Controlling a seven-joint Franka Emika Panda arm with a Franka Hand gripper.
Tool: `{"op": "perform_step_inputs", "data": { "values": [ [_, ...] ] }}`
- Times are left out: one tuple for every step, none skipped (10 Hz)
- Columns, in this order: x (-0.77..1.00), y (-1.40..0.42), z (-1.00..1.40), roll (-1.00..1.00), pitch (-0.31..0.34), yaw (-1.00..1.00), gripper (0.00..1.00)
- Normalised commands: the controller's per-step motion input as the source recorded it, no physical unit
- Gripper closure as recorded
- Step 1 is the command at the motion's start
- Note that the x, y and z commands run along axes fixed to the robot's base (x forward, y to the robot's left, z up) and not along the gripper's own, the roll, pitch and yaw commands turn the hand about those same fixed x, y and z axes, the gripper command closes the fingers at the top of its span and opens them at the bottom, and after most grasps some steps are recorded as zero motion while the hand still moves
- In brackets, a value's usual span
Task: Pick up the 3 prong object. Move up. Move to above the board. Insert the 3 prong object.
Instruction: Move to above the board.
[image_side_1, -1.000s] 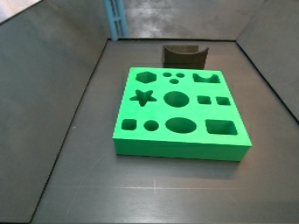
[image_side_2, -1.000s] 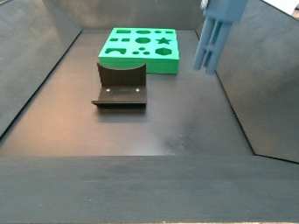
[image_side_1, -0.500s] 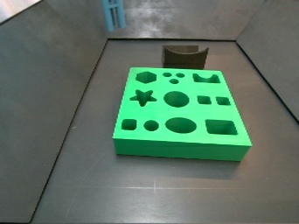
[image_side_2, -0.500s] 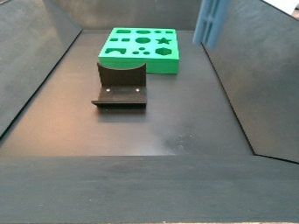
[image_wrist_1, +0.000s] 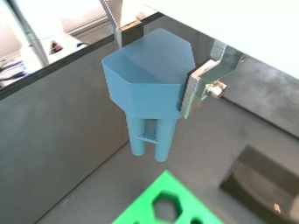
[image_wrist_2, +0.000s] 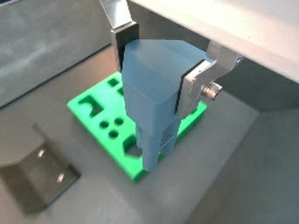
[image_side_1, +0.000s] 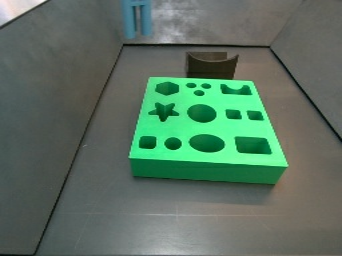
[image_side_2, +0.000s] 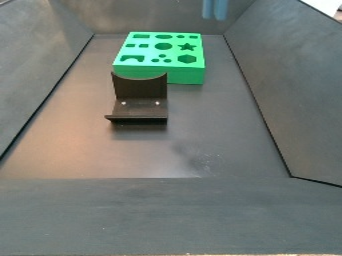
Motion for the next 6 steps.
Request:
{"op": "perform_step_inputs", "data": {
  "values": [
    [0.49, -1.0, 0.32, 0.0, 0.116, 0.01, 1.0],
    [0.5, -1.0, 0.33, 0.01, 0.133, 0.01, 1.0],
    [0.53, -1.0, 0.33, 0.02, 0.136, 0.01, 1.0],
    [0.4, -0.67, 0.22, 0.04, 0.139, 0.01, 1.0],
    [0.25, -0.36, 0.12, 0.07, 0.128, 0.01, 1.0],
    [0.16, -0.2, 0.07, 0.08, 0.106, 0.01, 1.0]
  ]
}}
